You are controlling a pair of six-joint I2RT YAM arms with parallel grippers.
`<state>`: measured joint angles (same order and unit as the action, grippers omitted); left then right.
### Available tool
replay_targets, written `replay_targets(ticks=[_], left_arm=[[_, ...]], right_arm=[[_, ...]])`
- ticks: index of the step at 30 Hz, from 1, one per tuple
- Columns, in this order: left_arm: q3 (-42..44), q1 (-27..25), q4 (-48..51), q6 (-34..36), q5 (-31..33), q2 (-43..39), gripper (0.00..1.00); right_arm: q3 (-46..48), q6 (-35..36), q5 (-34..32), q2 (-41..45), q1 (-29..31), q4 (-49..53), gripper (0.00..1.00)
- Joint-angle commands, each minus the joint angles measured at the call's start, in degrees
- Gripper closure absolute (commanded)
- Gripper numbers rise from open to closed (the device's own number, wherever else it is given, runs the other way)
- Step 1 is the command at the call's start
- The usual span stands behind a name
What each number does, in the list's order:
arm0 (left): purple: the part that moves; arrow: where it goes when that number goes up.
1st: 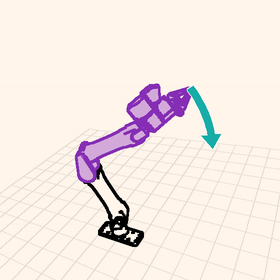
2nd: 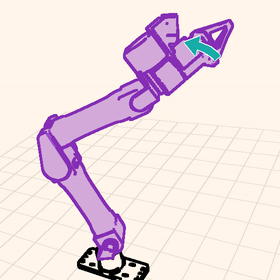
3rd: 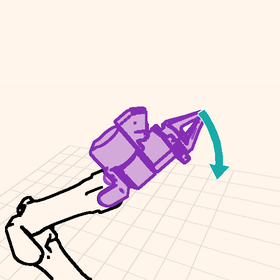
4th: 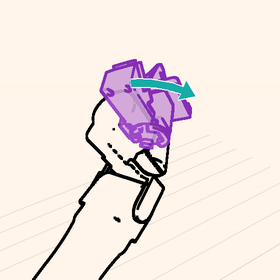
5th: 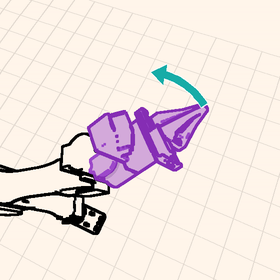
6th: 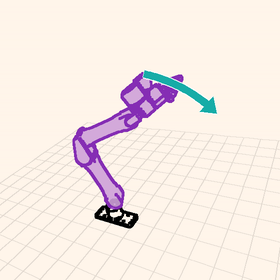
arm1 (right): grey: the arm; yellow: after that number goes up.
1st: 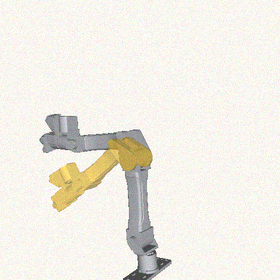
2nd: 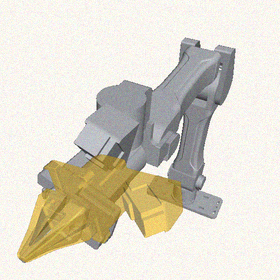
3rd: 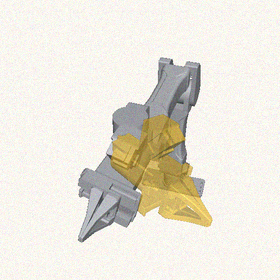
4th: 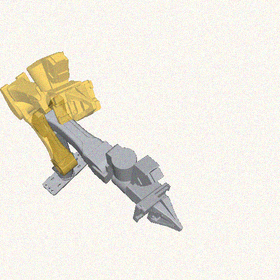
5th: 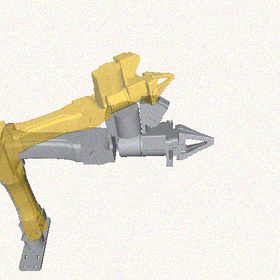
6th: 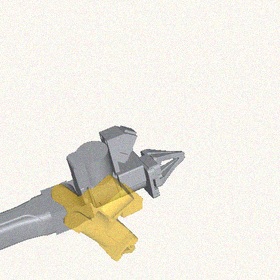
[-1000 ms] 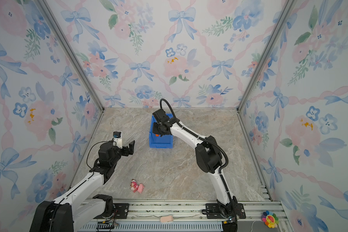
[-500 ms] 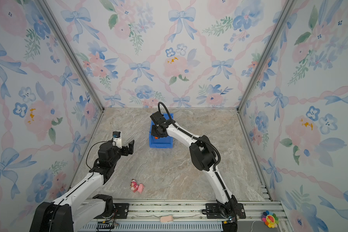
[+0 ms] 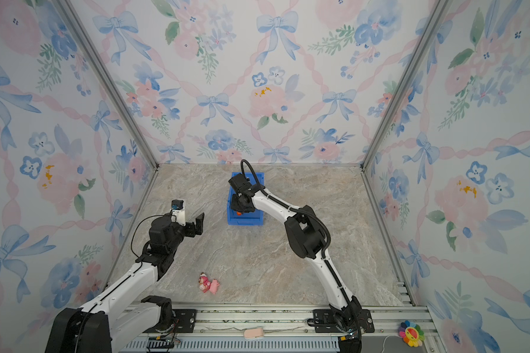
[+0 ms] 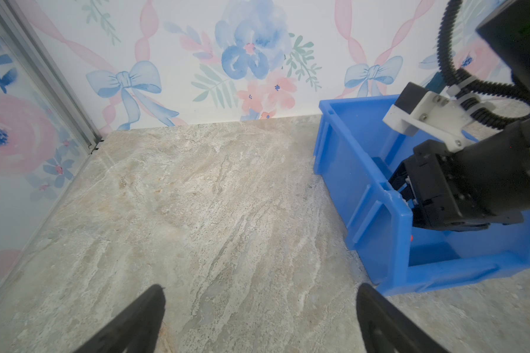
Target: Put the screwdriver in the bin
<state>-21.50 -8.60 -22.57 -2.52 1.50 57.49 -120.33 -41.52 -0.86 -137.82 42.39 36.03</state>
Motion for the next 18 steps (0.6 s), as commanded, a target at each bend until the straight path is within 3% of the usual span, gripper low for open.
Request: replay_targets(ticks=[1, 11, 18], left_arm=[[0.6, -0.3, -0.1, 1.3, 1.0, -2.0, 0.02], [0.9, -0.3, 0.0, 1.7, 1.6, -3.1, 0.02], [0.9, -0.3, 0.0, 1.7, 1.9, -3.5, 0.02]], right_arm=[[-2.0, 0.8, -1.2, -1.0, -0.1, 1.2, 0.75], [-2.4, 2.1, -1.8, 0.6, 0.1, 1.2, 0.61], [-1.9, 3.6, -2.2, 3.6, 0.1, 0.8, 0.59]])
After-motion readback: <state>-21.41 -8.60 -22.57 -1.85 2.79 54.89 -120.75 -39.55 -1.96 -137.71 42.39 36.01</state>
